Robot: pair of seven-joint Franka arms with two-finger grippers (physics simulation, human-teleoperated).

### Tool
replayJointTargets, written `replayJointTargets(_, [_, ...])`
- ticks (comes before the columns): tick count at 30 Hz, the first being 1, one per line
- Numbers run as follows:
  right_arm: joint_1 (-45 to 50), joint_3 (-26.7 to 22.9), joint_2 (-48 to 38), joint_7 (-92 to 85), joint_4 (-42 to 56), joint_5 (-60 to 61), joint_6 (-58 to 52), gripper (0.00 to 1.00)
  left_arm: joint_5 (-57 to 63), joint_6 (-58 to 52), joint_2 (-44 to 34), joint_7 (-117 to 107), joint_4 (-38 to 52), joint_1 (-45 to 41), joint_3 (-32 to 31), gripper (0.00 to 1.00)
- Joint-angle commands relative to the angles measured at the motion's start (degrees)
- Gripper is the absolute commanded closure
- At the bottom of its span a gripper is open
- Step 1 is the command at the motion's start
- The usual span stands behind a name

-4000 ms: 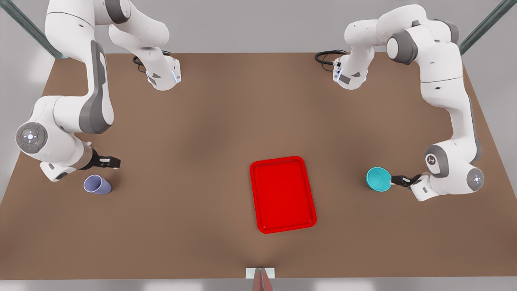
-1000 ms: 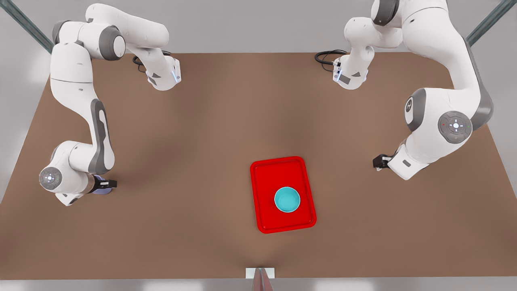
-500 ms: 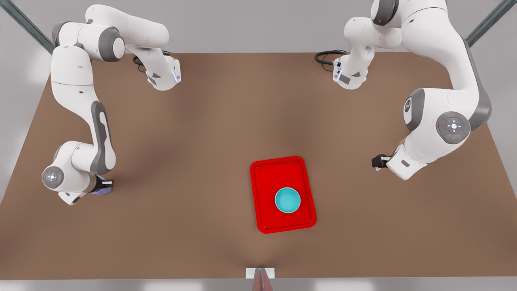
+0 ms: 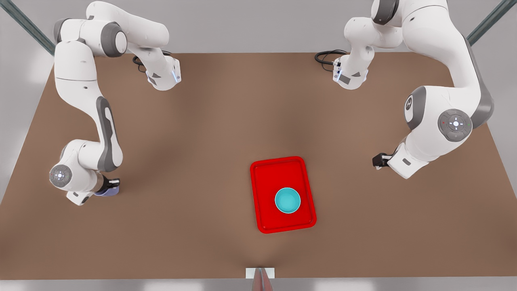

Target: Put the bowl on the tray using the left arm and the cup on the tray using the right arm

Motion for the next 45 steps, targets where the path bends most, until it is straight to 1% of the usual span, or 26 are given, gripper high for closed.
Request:
replayJointTargets(1, [-0.05, 0.30, -0.31, 0.25, 0.01, -0.38, -0.14, 0.79, 0.06, 0.00, 0.00, 0.00, -0.02, 0.00, 0.00, 0.00])
replayJointTargets(6, [0.04, 4.17, -2.42, 0.87, 0.19, -0.12, -0.23, 0.79, -0.12, 0.00, 0.00, 0.18, 0.07, 0.09, 0.18, 0.00])
replayJointTargets(10, [0.83, 6.46, -2.94, 6.40, 0.45, 0.06, -1.37, 0.79, -0.12, 0.00, 0.08, 0.18, 0.07, 0.09, 0.27, 0.00])
replayJointTargets(15, [6.02, 6.28, -2.94, 11.76, 1.16, 0.76, -1.46, 0.79, -0.12, 0.00, 0.08, 0.53, 0.07, 0.27, 0.35, 0.00])
replayJointTargets(18, [9.27, 6.28, -3.03, 18.35, 1.16, 1.29, -1.55, 0.79, -0.12, 0.00, 0.17, 0.88, 0.07, 0.53, 0.44, 0.00])
replayJointTargets(21, [11.46, 6.28, -2.86, 22.57, 1.33, 4.45, -1.46, 0.79, -0.29, 0.00, 0.26, 1.14, 0.07, 0.53, 1.23, 0.00])
replayJointTargets(27, [19.64, 6.28, -1.72, 36.29, 3.61, 5.77, -1.37, 0.79, -0.47, 0.09, 0.35, 1.14, 0.07, 0.62, 2.02, 0.00])
replayJointTargets(30, [22.89, 6.28, 0.22, 41.56, 6.60, 7.53, -0.94, 0.79, -0.38, 0.09, 0.35, 1.14, 0.07, 0.62, 2.11, 0.00])
replayJointTargets(34, [25.61, 6.37, 0.75, 47.01, 7.22, 7.70, -0.41, 0.79, -0.56, 0.09, 0.35, 1.14, 0.07, 0.62, 2.64, 0.00])
replayJointTargets(40, [34.58, 6.28, 6.28, 60.89, 15.30, 8.23, -0.32, 0.79, -0.64, 0.00, 0.08, 1.23, -0.02, 0.62, 3.25, 0.00])
replayJointTargets(45, [37.04, 6.28, 9.27, 66.96, 22.25, 10.34, -0.41, 0.79, -0.64, 0.00, 0.00, 1.23, -0.02, 0.62, 3.34, 0.00])
